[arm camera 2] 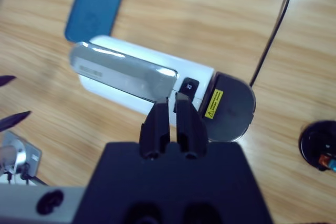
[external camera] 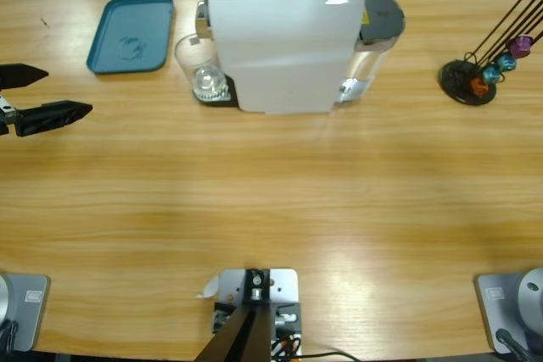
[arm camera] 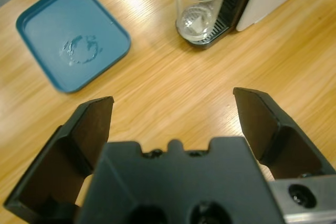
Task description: Pour coffee
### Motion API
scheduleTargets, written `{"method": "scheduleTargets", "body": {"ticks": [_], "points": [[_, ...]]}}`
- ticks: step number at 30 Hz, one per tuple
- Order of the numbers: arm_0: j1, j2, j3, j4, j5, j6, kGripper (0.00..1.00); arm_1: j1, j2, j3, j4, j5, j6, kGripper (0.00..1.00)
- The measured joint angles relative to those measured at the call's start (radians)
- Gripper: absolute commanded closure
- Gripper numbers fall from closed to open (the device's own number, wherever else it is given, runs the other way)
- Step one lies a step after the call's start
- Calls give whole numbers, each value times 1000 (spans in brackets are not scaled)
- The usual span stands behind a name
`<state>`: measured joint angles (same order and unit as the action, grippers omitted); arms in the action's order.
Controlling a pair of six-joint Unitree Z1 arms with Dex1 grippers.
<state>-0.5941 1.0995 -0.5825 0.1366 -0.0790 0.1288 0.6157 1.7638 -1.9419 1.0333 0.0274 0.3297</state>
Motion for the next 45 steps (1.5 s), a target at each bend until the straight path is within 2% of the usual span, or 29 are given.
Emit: {"method": "scheduleTargets", "body": {"ticks": [12, 26, 45], "points": [[-16, 72, -17, -44, 0, 45, 0, -10, 112, -73, 41, 14, -1, 1000], [-16, 125, -21, -82, -6, 50, 0, -14, 137, -72, 51, -42, -1, 1000], [-16, 147, -21, -105, -6, 50, 0, -14, 159, -64, 50, -43, -1, 1000]]}}
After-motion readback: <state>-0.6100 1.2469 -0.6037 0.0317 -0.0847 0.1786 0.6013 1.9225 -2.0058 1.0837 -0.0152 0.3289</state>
